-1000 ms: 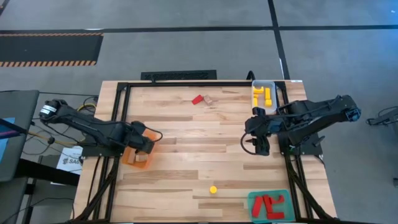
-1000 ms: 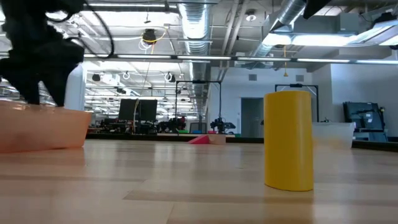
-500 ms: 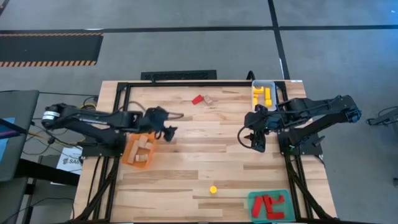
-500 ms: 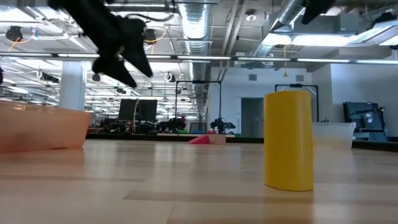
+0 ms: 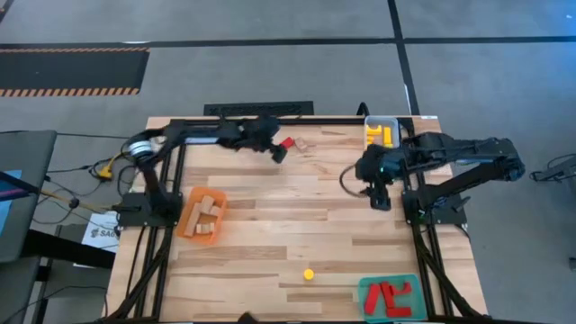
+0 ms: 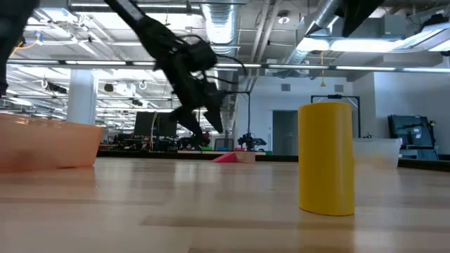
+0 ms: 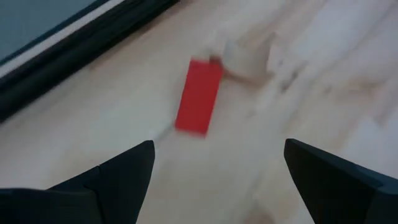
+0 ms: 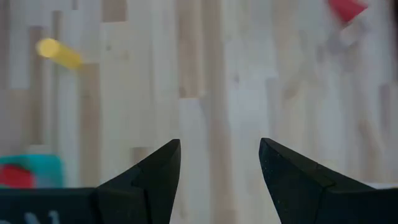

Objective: Sort & place blocks by color
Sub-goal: Put the red block into the green bin

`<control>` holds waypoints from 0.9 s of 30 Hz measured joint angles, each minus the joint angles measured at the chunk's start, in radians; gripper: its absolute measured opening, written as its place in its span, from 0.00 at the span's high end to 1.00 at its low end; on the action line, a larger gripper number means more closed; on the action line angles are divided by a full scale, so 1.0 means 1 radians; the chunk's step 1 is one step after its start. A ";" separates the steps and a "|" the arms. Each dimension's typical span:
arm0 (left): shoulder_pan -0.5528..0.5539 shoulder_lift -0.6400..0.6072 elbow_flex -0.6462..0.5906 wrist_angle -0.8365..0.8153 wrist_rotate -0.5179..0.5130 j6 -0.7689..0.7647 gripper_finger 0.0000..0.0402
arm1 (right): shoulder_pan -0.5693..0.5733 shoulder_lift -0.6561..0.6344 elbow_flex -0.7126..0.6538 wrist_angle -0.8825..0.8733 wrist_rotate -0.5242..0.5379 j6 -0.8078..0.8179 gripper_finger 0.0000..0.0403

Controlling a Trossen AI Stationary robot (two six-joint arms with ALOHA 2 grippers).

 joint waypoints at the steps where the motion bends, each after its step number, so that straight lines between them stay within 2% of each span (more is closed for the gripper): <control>1: 0.005 0.047 0.050 -0.024 0.004 0.018 0.14 | -0.030 -0.004 0.000 0.003 0.000 -0.042 0.41; 7: 0.025 0.287 0.342 -0.177 0.005 0.122 0.14 | -0.219 -0.017 0.000 0.015 -0.036 -0.273 0.41; 13: 0.030 0.436 0.526 -0.363 0.000 0.154 0.14 | -0.377 -0.025 0.000 0.016 -0.131 -0.399 0.41; 22: 0.031 0.487 0.586 -0.396 0.000 0.210 0.15 | -0.517 -0.024 0.000 0.070 -0.186 -0.422 0.41; 24: 0.032 0.488 0.586 -0.394 0.014 0.214 0.19 | -0.532 -0.023 0.000 0.091 -0.201 -0.422 0.41; 27: 0.037 0.488 0.586 -0.395 0.052 0.224 0.31 | -0.545 -0.023 0.000 0.099 -0.217 -0.418 0.41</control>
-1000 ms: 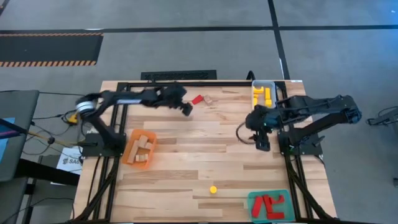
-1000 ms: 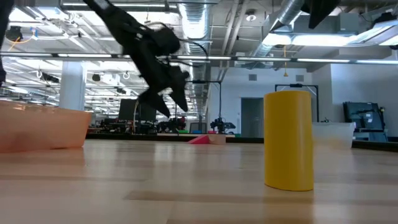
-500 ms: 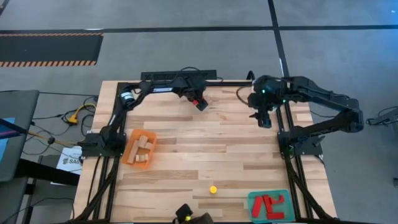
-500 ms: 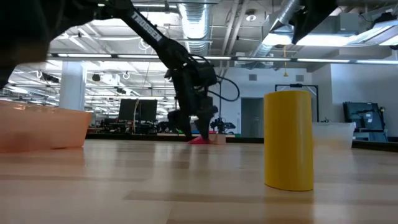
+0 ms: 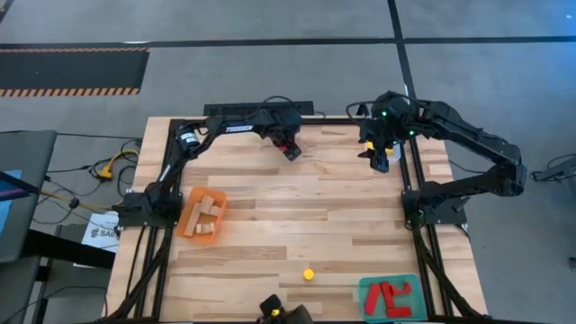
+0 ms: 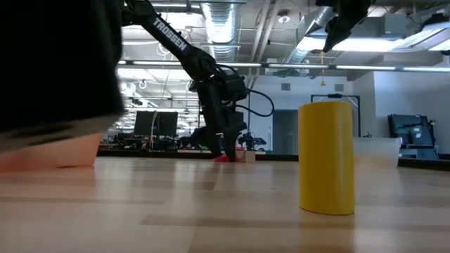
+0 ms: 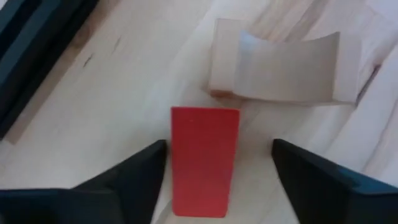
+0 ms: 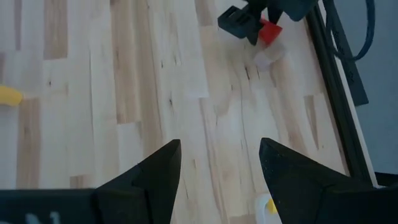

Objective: Sort & place blocks by color
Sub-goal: Put the red block into the green bin

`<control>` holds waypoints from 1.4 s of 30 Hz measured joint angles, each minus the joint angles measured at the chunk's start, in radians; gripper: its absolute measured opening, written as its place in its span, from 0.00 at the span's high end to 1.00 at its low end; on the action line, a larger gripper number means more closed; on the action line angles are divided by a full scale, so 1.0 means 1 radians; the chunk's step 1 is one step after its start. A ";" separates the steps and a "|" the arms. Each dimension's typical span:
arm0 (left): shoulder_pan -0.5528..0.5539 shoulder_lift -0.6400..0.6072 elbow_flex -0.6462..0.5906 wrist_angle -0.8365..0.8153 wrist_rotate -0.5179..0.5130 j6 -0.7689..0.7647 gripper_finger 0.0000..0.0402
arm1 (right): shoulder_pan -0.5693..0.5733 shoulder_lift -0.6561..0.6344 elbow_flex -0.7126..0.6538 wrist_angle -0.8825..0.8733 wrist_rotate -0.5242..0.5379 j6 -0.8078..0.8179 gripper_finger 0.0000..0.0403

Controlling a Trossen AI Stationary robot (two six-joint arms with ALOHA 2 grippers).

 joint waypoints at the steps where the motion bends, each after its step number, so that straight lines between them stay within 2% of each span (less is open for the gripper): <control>1: 0.002 0.000 0.000 -0.001 0.012 0.009 0.36 | -0.002 0.000 0.000 0.000 -0.001 0.002 0.41; 6: -0.002 0.000 0.001 -0.017 0.035 0.115 0.63 | 0.001 0.000 0.000 0.000 -0.001 0.043 0.41; 9: -0.005 0.000 0.005 -0.038 0.030 0.167 0.72 | 0.001 0.000 0.000 -0.001 -0.003 0.060 0.41; 14: -0.003 0.001 0.037 -0.147 0.027 0.224 0.72 | 0.001 0.000 0.000 -0.001 -0.003 0.061 0.41; 20: 0.001 0.000 0.058 -0.390 0.042 0.378 0.71 | 0.001 0.000 0.000 0.000 -0.003 0.063 0.41; 22: -0.001 -0.002 0.057 -0.474 0.040 0.394 0.72 | 0.001 0.000 0.000 0.000 -0.003 0.068 0.41; 27: -0.010 -0.036 0.053 -0.565 0.056 0.409 0.75 | 0.001 0.000 0.000 0.036 -0.003 0.124 0.41; 31: -0.012 -0.146 0.052 -0.548 0.181 0.393 0.75 | 0.008 0.002 0.000 0.051 -0.002 0.178 0.41; 34: -0.014 -0.265 0.017 -0.476 0.305 0.378 0.75 | 0.033 0.007 -0.001 0.050 -0.003 0.217 0.41; 37: -0.016 -0.418 -0.069 -0.340 0.572 0.383 0.75 | 0.069 0.007 -0.001 0.072 -0.003 0.246 0.41; 39: -0.024 -0.520 -0.154 -0.199 0.768 0.369 0.75 | 0.101 0.019 -0.001 0.149 -0.003 0.269 0.41; 42: -0.044 -0.636 -0.304 0.068 0.924 0.267 0.75 | 0.146 0.045 -0.001 0.312 -0.004 0.256 0.41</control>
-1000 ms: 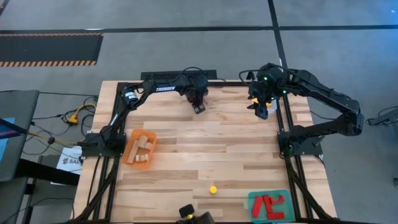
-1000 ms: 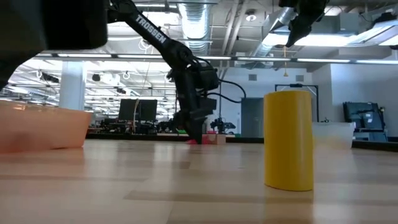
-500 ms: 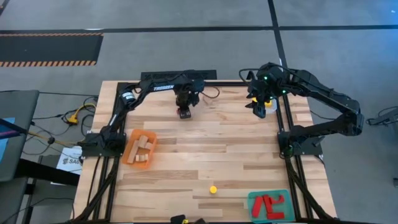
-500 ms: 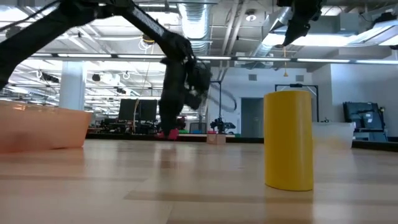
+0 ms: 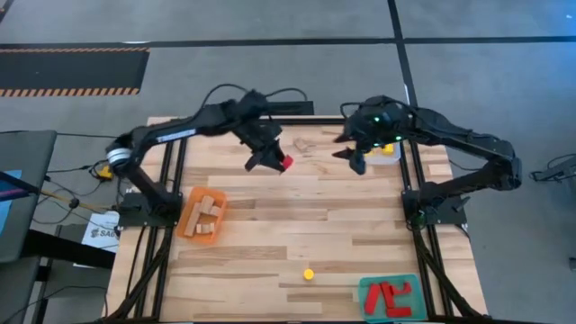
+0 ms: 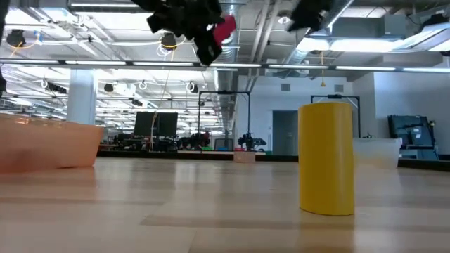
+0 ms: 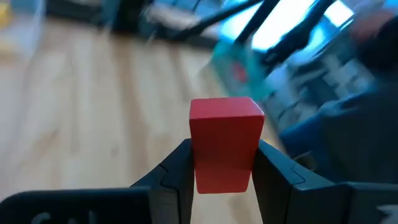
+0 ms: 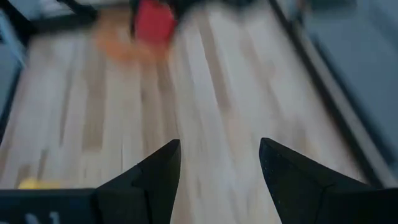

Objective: Sort & place blocks by color
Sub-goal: Put the red block into the green bin

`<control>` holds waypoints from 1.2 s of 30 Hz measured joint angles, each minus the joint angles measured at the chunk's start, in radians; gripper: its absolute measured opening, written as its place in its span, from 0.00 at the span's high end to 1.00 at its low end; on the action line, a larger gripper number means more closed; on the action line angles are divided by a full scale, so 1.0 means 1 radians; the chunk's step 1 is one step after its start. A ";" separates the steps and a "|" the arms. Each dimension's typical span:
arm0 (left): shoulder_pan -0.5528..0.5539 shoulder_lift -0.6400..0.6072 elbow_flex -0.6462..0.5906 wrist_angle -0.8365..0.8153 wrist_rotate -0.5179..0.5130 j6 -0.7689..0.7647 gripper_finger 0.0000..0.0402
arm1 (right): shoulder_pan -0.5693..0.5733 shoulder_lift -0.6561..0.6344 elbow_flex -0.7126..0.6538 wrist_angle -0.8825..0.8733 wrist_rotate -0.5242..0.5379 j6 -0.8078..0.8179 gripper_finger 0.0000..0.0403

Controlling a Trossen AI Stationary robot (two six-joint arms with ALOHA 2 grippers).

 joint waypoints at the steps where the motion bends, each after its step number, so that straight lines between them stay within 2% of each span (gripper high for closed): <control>1: -0.008 -0.030 -0.051 0.092 0.026 -0.050 0.75 | 0.016 0.013 0.000 0.071 -0.003 -0.030 0.41; 6: -0.058 -0.092 -0.245 0.486 0.105 -0.356 0.75 | 0.111 0.079 0.000 0.379 -0.126 -0.253 0.41; 8: -0.079 -0.091 -0.290 0.590 0.105 -0.475 0.75 | 0.151 0.116 0.002 0.477 -0.159 -0.287 0.41; 11: -0.110 -0.081 -0.322 0.680 0.109 -0.578 0.75 | 0.183 0.177 0.010 0.503 -0.191 -0.309 0.41; 19: -0.154 -0.079 -0.325 0.669 0.137 -0.621 0.75 | 0.197 0.315 0.102 0.404 -0.287 -0.316 0.41; 28: -0.156 -0.079 -0.324 0.674 0.138 -0.625 0.74 | 0.182 0.384 0.127 0.441 -0.446 -0.309 0.41; 32: -0.156 -0.079 -0.324 0.673 0.162 -0.625 0.74 | 0.173 0.399 0.127 0.448 -0.465 -0.307 0.41; 36: -0.156 -0.079 -0.324 0.688 0.184 -0.630 0.74 | 0.173 0.400 0.127 0.472 -0.466 -0.311 0.46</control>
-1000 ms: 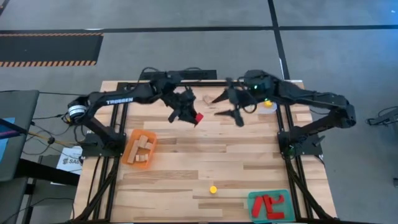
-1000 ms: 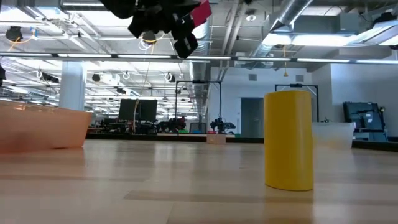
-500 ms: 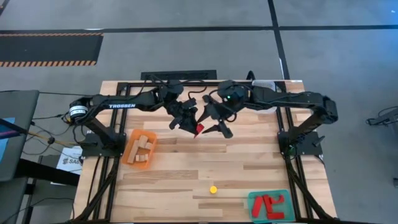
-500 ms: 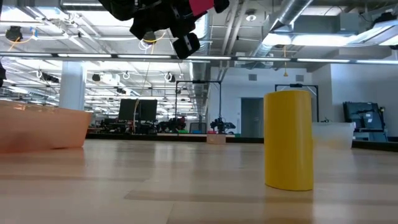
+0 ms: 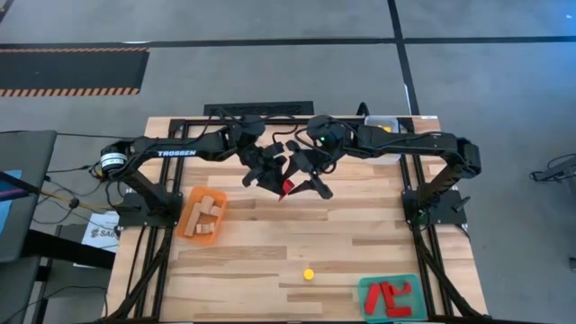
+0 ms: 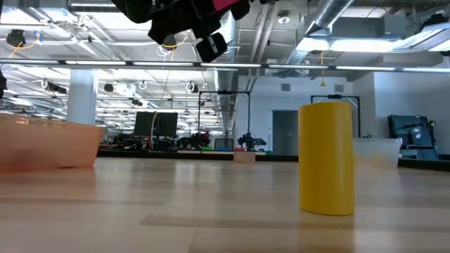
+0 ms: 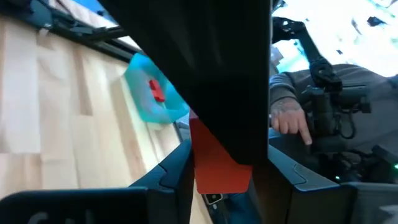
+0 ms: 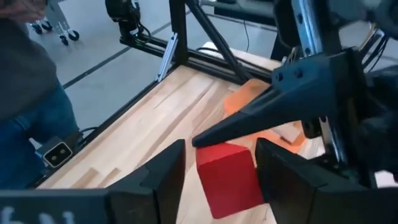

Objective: Sort & place blocks by color
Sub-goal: Put the red block into the green bin

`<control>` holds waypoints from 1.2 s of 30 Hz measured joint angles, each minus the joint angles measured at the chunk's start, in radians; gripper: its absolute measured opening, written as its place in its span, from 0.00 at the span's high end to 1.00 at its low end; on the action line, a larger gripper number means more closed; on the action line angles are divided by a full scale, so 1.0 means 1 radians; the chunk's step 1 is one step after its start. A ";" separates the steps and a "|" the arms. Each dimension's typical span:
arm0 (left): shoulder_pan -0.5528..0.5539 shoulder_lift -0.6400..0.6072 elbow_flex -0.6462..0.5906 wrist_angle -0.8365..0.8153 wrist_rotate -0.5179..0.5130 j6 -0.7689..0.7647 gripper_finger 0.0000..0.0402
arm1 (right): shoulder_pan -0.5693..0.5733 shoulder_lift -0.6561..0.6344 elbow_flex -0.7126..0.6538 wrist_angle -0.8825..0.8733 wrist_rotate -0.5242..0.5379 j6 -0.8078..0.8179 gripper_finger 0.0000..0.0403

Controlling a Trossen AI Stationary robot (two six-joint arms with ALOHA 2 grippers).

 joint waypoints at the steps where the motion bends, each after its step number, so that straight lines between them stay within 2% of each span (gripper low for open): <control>1: 0.000 0.000 0.000 0.016 0.008 -0.008 0.74 | 0.000 0.000 0.000 0.005 0.000 -0.011 0.48; 10: 0.000 0.000 0.000 0.095 0.055 -0.078 0.73 | 0.003 -0.002 0.002 0.030 -0.011 -0.043 0.71; 15: 0.004 0.000 0.000 0.091 0.016 -0.059 0.63 | 0.001 -0.023 0.001 -0.023 0.007 0.025 0.72; 21: 0.081 0.000 0.002 -0.001 0.040 0.027 0.47 | -0.013 -0.101 -0.001 -0.326 0.008 0.132 0.70; 25: 0.144 0.000 0.002 -0.104 -0.030 0.116 0.44 | 0.007 -0.143 -0.009 -0.615 -0.001 0.208 0.72; 28: 0.184 0.000 0.002 -0.171 -0.097 0.176 0.45 | 0.067 -0.190 -0.083 -0.754 -0.009 0.339 0.72; 30: 0.199 0.000 0.002 -0.198 -0.127 0.214 0.46 | 0.136 -0.235 -0.175 -0.760 -0.020 0.463 0.71; 33: 0.207 0.000 0.002 -0.215 -0.136 0.248 0.47 | 0.278 -0.319 -0.348 -0.628 -0.046 0.719 0.71; 36: 0.205 0.000 0.002 -0.213 -0.136 0.260 0.49 | 0.439 -0.402 -0.528 -0.390 -0.050 1.039 0.71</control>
